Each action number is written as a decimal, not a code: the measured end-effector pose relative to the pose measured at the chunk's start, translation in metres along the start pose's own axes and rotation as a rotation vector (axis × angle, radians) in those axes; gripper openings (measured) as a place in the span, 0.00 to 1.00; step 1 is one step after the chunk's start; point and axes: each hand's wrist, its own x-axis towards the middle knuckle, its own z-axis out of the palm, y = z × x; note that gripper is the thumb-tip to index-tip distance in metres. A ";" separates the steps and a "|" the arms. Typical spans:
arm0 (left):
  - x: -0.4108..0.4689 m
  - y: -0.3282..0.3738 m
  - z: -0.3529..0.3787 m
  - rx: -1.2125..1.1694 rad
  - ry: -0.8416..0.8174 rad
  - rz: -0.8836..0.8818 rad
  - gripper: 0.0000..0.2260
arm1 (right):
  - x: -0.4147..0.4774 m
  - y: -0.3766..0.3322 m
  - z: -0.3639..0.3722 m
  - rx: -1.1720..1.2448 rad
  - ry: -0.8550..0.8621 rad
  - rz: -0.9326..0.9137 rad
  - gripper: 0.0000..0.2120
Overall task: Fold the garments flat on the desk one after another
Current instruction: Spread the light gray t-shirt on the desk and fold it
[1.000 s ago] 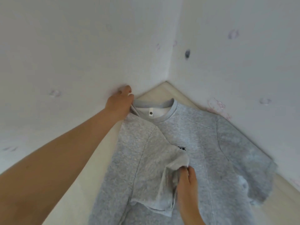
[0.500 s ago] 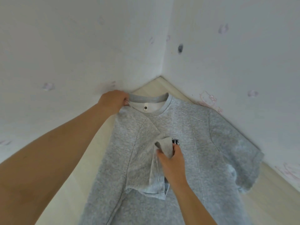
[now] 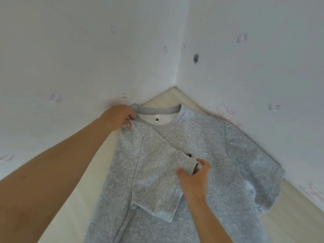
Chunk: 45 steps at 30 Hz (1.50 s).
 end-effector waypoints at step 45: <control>-0.275 0.128 0.177 -0.214 0.418 -0.232 0.19 | 0.007 -0.045 -0.006 0.340 -0.443 0.527 0.20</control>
